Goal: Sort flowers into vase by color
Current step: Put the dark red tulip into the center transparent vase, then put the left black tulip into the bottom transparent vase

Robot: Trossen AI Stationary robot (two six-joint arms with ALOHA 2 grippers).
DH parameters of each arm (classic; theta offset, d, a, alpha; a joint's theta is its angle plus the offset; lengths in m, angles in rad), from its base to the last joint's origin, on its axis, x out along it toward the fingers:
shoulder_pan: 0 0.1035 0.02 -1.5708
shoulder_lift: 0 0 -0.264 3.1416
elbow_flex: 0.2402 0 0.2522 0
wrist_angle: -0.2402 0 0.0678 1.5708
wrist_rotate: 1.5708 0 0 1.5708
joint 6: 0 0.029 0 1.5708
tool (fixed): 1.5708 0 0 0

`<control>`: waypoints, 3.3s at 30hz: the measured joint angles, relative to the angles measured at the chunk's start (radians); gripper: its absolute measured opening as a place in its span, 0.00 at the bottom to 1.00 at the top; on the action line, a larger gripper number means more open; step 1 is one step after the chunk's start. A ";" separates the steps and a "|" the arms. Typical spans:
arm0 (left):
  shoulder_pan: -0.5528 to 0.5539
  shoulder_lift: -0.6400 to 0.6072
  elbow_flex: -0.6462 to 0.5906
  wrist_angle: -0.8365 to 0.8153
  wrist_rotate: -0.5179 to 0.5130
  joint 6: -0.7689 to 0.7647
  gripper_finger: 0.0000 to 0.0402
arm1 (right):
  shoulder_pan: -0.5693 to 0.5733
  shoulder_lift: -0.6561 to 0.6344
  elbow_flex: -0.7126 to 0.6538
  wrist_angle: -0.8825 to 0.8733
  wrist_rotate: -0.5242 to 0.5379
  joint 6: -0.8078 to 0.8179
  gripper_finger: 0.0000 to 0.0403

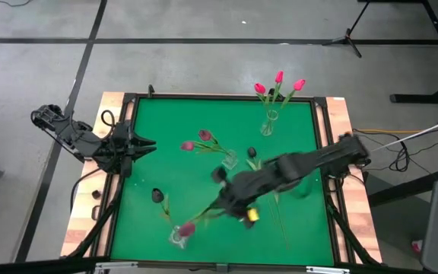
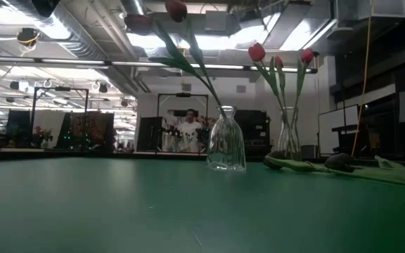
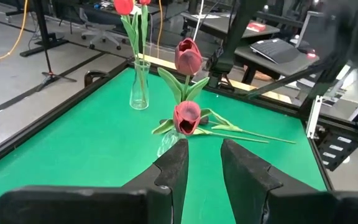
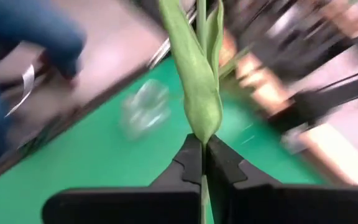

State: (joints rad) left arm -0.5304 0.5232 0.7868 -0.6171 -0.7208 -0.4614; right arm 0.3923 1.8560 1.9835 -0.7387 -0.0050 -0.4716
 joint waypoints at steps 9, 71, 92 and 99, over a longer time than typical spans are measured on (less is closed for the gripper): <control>0.000 0.000 0.000 -0.003 0.000 0.000 0.23 | 0.001 -0.375 -0.231 0.325 0.200 -0.084 0.00; 0.000 0.000 0.000 -0.003 -0.028 0.027 0.23 | -0.403 -0.385 -1.414 1.979 0.283 0.502 0.02; 0.000 0.000 0.000 -0.003 -0.030 0.018 0.23 | -0.405 -0.352 -1.423 1.859 0.176 0.566 0.33; 0.000 0.000 0.000 -0.003 -0.030 0.017 0.23 | -0.405 -0.397 -1.423 1.777 0.178 0.575 0.44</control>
State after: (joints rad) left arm -0.5304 0.5235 0.7868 -0.6204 -0.7509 -0.4442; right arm -0.0124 1.4592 0.5610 1.0383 0.1726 0.1037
